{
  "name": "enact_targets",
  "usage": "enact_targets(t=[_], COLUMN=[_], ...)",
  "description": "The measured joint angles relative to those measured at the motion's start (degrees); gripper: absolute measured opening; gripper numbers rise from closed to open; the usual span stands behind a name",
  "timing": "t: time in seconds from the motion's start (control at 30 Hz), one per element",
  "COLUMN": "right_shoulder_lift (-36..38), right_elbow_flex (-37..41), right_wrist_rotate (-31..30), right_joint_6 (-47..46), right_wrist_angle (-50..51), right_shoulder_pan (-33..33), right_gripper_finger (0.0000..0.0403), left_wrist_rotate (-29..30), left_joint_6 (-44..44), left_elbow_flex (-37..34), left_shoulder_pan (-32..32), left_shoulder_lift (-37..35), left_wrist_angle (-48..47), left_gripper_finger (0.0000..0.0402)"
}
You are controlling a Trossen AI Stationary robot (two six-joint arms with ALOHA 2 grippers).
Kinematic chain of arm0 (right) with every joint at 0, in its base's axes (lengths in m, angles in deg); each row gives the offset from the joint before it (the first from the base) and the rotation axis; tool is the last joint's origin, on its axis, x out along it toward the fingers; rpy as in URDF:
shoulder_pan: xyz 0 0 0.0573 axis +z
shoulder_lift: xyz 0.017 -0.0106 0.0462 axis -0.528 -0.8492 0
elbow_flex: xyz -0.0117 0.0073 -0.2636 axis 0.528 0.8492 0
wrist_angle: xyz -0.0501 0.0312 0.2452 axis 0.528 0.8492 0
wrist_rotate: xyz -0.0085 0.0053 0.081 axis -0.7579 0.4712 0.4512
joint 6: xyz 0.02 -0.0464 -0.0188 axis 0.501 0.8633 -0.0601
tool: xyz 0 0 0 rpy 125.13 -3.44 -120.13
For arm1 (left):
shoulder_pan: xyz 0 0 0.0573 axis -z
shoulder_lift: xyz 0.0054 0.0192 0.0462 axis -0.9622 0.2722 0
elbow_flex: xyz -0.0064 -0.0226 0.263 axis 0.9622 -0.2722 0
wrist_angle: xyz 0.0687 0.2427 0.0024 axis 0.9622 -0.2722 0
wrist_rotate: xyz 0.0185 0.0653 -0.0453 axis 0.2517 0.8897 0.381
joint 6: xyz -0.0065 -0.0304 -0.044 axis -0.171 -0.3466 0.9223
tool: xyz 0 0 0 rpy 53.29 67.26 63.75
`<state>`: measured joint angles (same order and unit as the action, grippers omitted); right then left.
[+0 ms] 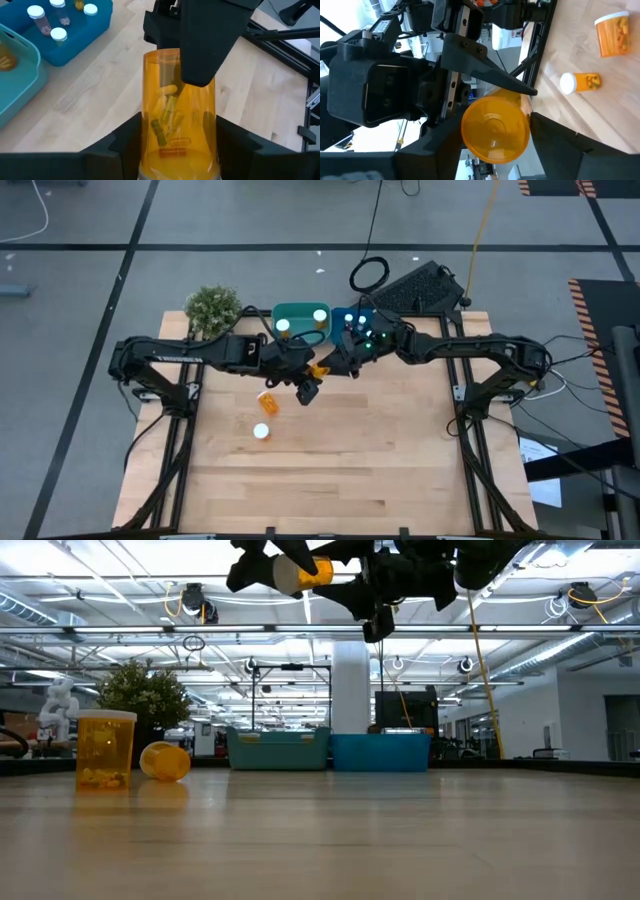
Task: Pick and place medicine bottles into bin by pill shape (circle, oval)
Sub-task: Put the large orange capsule bottle into the green bin
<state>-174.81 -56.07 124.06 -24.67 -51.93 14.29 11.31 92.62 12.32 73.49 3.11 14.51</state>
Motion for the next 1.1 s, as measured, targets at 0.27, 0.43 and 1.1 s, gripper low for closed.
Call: enact_targets(t=[0.27, 0.43, 1.1], right_shoulder_lift=[-0.1, -0.1, -0.1], right_elbow_flex=[0.0, 0.0, 0.2], right_wrist_rotate=[-0.4, 0.5, 8.6], right_joint_6=[0.9, 0.9, -3.2], right_wrist_angle=[0.3, 0.5, -10.8], right_shoulder_pan=[0.0, -0.2, -8.8], right_gripper_finger=[0.0193, 0.0193, 0.0191], left_wrist_rotate=[0.0, 0.3, 13.0], left_joint_6=[0.0, 0.2, -4.8], left_elbow_flex=[0.0, 0.0, 0.1], left_shoulder_pan=[0.0, 0.0, -0.5], left_shoulder_lift=[0.0, 0.0, -8.9], left_wrist_angle=[-0.9, -0.7, 4.1], left_gripper_finger=[0.0199, 0.0223, 0.0367])
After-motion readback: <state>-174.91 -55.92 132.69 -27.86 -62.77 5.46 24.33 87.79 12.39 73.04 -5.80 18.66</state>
